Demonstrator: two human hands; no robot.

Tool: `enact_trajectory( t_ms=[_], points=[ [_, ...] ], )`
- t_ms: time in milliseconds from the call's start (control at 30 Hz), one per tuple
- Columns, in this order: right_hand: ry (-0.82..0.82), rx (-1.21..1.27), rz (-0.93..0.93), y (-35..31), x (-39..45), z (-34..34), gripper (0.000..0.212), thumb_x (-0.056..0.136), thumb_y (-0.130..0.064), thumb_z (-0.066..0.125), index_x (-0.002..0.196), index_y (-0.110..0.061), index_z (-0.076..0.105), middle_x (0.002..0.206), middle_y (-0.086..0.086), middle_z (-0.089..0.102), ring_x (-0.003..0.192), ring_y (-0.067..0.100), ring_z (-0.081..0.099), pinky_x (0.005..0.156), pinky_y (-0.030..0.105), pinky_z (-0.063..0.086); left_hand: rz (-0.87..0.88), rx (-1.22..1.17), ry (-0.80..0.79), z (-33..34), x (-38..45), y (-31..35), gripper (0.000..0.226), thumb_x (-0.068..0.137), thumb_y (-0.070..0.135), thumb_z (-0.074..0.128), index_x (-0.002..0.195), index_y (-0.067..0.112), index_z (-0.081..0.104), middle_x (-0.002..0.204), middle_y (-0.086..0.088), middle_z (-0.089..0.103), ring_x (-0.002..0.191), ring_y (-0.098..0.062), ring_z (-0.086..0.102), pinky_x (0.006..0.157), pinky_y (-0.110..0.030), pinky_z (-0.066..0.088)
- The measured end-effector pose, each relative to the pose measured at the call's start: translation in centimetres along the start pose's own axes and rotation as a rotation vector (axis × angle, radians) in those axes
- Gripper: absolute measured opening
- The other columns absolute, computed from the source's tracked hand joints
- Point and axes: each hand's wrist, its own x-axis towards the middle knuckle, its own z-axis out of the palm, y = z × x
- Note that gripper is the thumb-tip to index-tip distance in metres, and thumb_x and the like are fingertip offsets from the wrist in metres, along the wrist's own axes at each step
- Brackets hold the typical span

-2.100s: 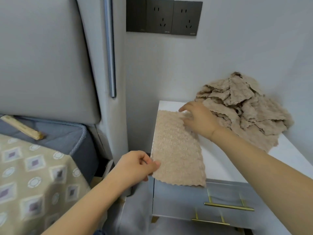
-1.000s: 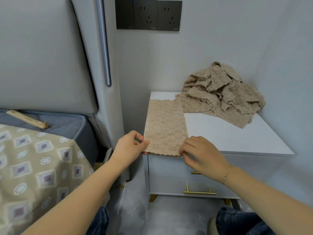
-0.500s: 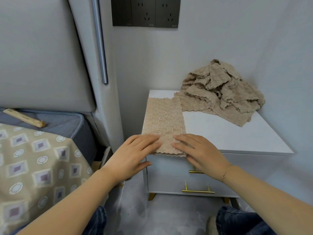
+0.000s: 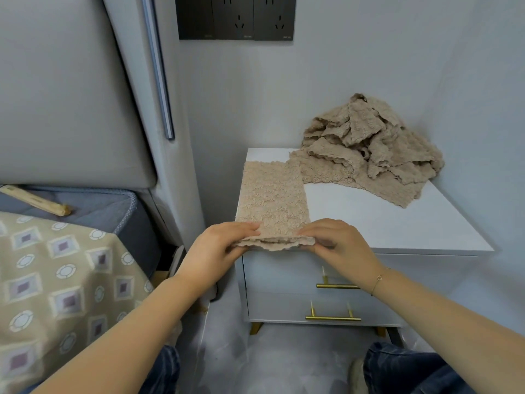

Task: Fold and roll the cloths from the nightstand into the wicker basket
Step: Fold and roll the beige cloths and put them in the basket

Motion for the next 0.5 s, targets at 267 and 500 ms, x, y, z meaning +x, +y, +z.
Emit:
enact_trajectory(
  t_ms=[267, 500],
  points=[
    [0.021, 0.259, 0.403, -0.1, 0.6, -0.1, 0.014, 0.082, -0.029, 0.071, 0.088, -0.017, 0.075, 0.085, 0.005, 0.064, 0.087, 0.012, 0.057, 0.077, 0.021, 0.043, -0.361, -0.248, -0.039, -1.3, 1.3, 1.8, 0.014, 0.081, 0.035, 0.074, 0.089, 0.025, 0.077, 0.083, 0.004, 0.072, 0.08, -0.01, 0.062, 0.075, -0.027, 0.05],
    [0.052, 0.296, 0.494, -0.9, 1.7, 0.3, 0.03, 0.087, -0.031, 0.068, 0.061, -0.019, 0.059, 0.052, -0.012, 0.052, 0.055, 0.001, 0.044, 0.057, 0.013, 0.034, -0.642, -0.409, -0.085, -0.9, 2.2, 1.3, 0.065, 0.076, 0.059, 0.069, 0.081, -0.005, 0.059, 0.067, -0.016, 0.048, 0.062, -0.016, 0.038, 0.063, -0.03, 0.03]
  ],
)
